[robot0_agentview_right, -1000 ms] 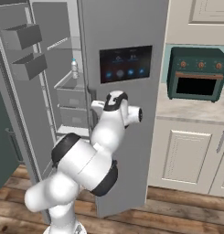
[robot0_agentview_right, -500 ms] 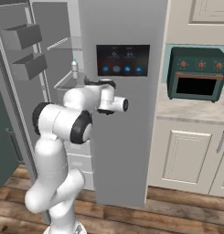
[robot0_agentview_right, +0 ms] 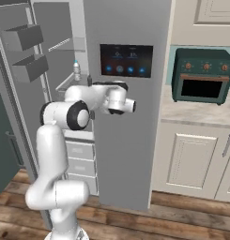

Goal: Pick up the frozen steak from the freezer, place it on any shelf in the fridge, and close the fridge and freezer doors when done.

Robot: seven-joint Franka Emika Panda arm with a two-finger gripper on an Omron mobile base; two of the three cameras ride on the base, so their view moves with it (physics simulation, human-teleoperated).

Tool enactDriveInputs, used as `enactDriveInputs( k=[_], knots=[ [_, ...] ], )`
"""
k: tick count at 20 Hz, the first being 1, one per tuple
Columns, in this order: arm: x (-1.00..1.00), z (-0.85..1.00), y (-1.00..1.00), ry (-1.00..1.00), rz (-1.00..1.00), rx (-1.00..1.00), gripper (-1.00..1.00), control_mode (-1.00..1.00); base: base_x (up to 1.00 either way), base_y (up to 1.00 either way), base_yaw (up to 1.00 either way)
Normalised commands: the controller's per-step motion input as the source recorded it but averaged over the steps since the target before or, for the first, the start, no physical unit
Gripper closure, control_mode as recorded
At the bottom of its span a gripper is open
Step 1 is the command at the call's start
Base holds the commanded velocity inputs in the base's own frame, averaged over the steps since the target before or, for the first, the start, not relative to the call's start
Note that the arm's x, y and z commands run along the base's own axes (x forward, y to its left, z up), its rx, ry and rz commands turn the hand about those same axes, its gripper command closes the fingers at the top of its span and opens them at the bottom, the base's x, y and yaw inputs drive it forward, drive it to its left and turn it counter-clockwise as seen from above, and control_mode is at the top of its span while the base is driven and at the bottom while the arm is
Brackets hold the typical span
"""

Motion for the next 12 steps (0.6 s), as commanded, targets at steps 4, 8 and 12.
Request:
enactDriveInputs(
  k=[4, 8, 12],
  knots=[
    [0.32, 0.0, 0.23, 0.0, -0.05, 0.0, -1.0, -1.0, 0.0, 0.0, 0.0],
    [-0.12, 0.0, 0.08, 0.0, -0.02, 0.0, -1.0, -1.0, 0.0, 0.0, 0.0],
    [-0.63, 0.0, 0.07, -0.01, 0.0, 0.0, -1.0, -1.0, 0.0, 0.0, 0.0]
  ],
)
